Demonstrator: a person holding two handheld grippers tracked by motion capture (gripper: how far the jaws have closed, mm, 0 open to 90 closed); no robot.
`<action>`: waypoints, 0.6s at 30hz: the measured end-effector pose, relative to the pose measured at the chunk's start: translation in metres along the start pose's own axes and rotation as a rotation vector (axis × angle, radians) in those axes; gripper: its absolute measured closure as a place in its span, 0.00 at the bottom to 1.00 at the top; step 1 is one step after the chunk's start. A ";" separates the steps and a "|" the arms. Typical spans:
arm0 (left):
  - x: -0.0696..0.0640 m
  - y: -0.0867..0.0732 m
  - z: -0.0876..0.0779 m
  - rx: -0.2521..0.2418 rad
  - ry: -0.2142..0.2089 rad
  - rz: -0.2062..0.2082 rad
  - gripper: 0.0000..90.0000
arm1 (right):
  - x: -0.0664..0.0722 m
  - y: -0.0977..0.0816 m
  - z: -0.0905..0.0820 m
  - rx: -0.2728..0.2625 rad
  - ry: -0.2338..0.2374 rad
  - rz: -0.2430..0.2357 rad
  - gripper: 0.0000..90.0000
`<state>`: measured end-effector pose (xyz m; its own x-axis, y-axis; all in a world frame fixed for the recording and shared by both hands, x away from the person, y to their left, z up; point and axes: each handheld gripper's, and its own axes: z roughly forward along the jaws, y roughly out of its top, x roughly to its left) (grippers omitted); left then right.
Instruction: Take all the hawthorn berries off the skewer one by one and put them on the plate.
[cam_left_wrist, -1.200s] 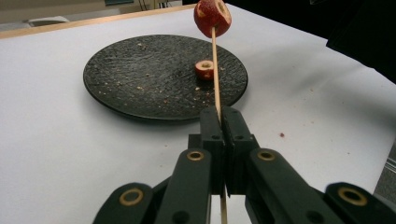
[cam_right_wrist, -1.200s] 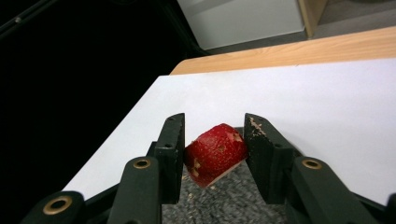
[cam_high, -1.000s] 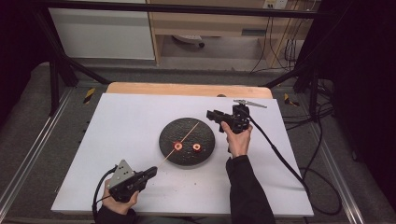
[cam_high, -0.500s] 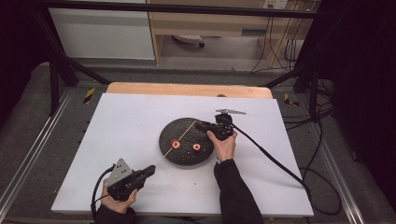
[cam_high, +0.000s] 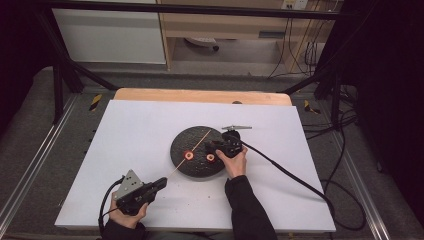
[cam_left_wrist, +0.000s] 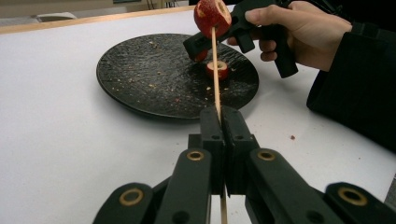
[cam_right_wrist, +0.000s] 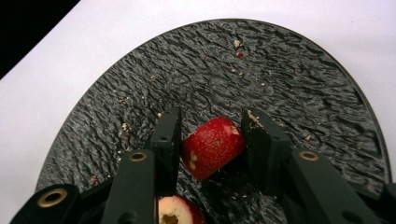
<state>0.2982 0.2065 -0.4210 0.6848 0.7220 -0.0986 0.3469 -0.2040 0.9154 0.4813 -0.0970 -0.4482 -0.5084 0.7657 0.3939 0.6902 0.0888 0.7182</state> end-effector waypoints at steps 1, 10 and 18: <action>0.000 0.000 0.000 0.001 0.000 0.000 0.98 | 0.000 -0.001 0.001 0.003 -0.002 -0.003 0.66; 0.000 0.000 0.001 0.005 -0.003 0.001 0.98 | 0.007 0.007 -0.018 -0.031 0.013 -0.036 0.51; -0.001 0.000 0.001 0.004 0.000 0.002 0.98 | 0.022 0.011 -0.046 -0.066 0.047 -0.075 0.23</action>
<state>0.2983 0.2054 -0.4215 0.6859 0.7212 -0.0967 0.3479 -0.2083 0.9141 0.4541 -0.1081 -0.4049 -0.5823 0.7275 0.3630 0.6145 0.1015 0.7824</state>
